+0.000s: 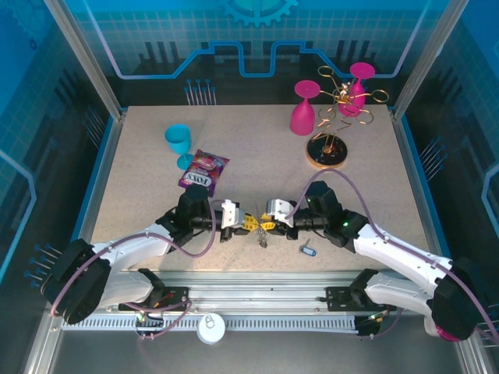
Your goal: Put the keys on the keyring
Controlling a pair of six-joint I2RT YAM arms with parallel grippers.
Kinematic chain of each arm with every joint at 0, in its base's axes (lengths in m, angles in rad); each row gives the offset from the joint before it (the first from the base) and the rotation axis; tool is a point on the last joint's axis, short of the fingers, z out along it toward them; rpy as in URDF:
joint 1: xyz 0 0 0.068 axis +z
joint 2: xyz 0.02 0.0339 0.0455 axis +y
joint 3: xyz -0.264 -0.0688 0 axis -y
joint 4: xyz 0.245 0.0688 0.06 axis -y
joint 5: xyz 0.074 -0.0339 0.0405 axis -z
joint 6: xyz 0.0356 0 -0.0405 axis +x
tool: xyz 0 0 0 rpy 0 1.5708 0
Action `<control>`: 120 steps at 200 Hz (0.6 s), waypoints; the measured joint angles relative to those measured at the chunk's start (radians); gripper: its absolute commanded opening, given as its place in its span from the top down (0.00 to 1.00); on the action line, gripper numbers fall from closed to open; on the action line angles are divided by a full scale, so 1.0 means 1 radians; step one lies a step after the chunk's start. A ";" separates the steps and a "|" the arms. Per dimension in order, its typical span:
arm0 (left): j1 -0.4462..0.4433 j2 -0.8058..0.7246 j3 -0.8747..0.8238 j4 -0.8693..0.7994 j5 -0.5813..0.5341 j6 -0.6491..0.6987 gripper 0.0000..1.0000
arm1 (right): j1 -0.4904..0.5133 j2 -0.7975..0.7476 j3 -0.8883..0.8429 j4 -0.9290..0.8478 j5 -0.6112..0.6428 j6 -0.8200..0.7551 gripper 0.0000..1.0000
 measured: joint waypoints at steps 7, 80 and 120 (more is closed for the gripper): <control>0.000 0.000 0.000 0.000 0.002 -0.001 1.00 | 0.000 0.001 0.000 0.000 -0.001 0.000 0.78; 0.000 0.000 0.000 -0.001 -0.022 -0.002 1.00 | 0.003 -0.041 0.013 -0.098 0.245 0.085 0.77; 0.000 0.000 0.000 -0.008 -0.067 0.001 1.00 | 0.001 -0.020 0.164 -0.391 0.474 0.433 0.79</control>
